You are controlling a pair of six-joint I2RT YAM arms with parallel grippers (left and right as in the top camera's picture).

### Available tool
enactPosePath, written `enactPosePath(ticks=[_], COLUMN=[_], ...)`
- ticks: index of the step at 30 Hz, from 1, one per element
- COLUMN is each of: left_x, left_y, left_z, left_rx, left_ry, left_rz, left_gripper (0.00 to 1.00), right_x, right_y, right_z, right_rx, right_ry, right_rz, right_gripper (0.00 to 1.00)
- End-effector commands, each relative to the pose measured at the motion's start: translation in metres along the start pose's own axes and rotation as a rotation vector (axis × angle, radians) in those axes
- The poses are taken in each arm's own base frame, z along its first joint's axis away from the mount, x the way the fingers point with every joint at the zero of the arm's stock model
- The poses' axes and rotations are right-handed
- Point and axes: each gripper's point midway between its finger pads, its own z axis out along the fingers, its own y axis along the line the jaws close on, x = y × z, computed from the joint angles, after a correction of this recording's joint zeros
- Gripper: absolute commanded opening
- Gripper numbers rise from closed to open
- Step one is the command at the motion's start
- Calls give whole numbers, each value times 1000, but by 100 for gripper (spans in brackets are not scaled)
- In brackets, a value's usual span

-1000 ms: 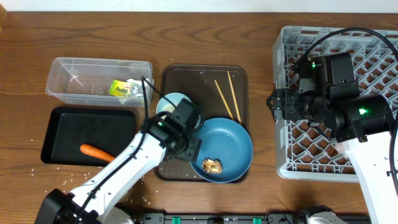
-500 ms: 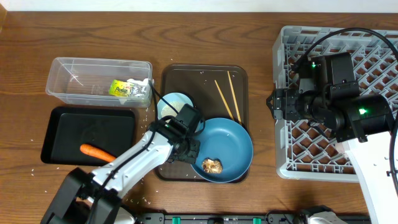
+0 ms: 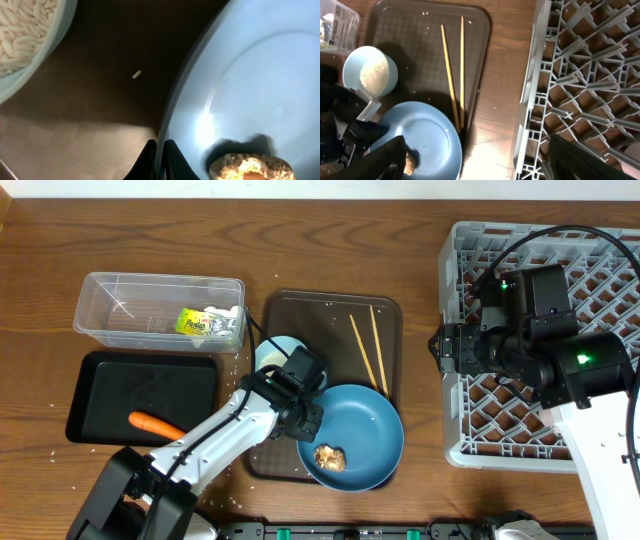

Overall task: Sort waste into correct bins and load items into the dishwasher rack
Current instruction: 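Lift the blue plate and carry it left over the black tray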

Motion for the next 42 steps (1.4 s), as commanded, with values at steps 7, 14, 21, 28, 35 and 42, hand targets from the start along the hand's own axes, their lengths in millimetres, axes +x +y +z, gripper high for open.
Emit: enactPosePath(ticks=[7, 14, 21, 28, 35, 42], left_x=[-12, -12, -1, 35, 88, 111], left_y=[-12, -10, 32, 124, 202, 251], left_z=[-54, -96, -154, -219, -251, -292], left_rx=[14, -2, -89, -370, -698, -1065], left_ry=[-55, -117, -169, -206, -140, -223], left_rz=[23, -41, -227, -535, -807, -1039], left_gripper=[6, 6, 7, 6, 6, 6], right_x=[-1, 0, -1, -1, -1, -3], right_y=[1, 1, 0, 0, 0, 1], right_z=[-2, -2, -2, -2, -2, -2], right_rx=[2, 3, 9, 9, 9, 8], right_ry=[-6, -5, -7, -7, -7, -14], right_rz=[0, -1, -8, -8, -8, -8], right_gripper=[84, 84, 84, 84, 84, 85])
